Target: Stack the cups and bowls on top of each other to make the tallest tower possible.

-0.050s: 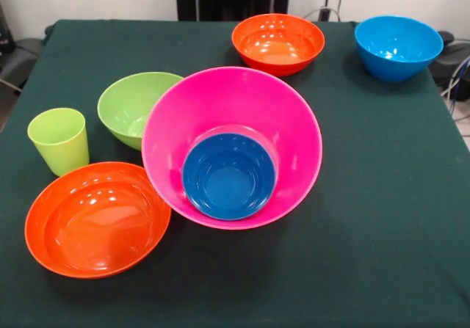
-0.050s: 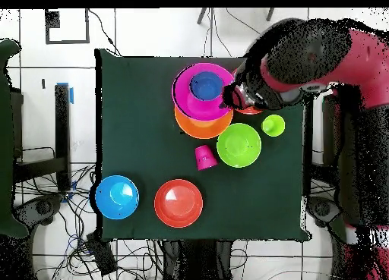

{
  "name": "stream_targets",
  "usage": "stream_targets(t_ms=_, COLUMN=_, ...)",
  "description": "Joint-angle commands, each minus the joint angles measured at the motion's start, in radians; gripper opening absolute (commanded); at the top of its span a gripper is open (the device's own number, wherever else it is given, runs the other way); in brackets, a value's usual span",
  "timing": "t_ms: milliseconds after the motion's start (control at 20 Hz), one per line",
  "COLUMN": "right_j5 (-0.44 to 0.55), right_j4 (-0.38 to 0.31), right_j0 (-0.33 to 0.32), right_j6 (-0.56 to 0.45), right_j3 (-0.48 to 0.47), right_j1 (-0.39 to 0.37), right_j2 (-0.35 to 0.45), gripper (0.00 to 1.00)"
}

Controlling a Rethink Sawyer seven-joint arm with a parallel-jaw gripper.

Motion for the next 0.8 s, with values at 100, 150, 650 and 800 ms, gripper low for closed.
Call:
stream_targets(t_ms=100, right_j5=-0.190, right_j4=0.028, right_j0=0.151, right_j6=0.599, right_j3=0.377, right_j1=-0.354, right_j2=-0.279, gripper=1.00)
stream_targets(t_ms=150, right_j5=-0.227, right_j4=0.017, right_j0=0.186, right_j6=0.700, right_j3=0.404, right_j1=-0.383, right_j2=-0.330, gripper=1.00)
stream_targets(t_ms=650, right_j5=-0.658, right_j4=0.135, right_j0=0.345, right_j6=1.119, right_j3=0.751, right_j1=-0.509, right_j2=-0.582, gripper=1.00)
stream_targets(t_ms=800, right_j5=-0.734, right_j4=0.167, right_j0=0.353, right_j6=1.148, right_j3=0.812, right_j1=-0.513, right_j2=-0.599, gripper=1.00)
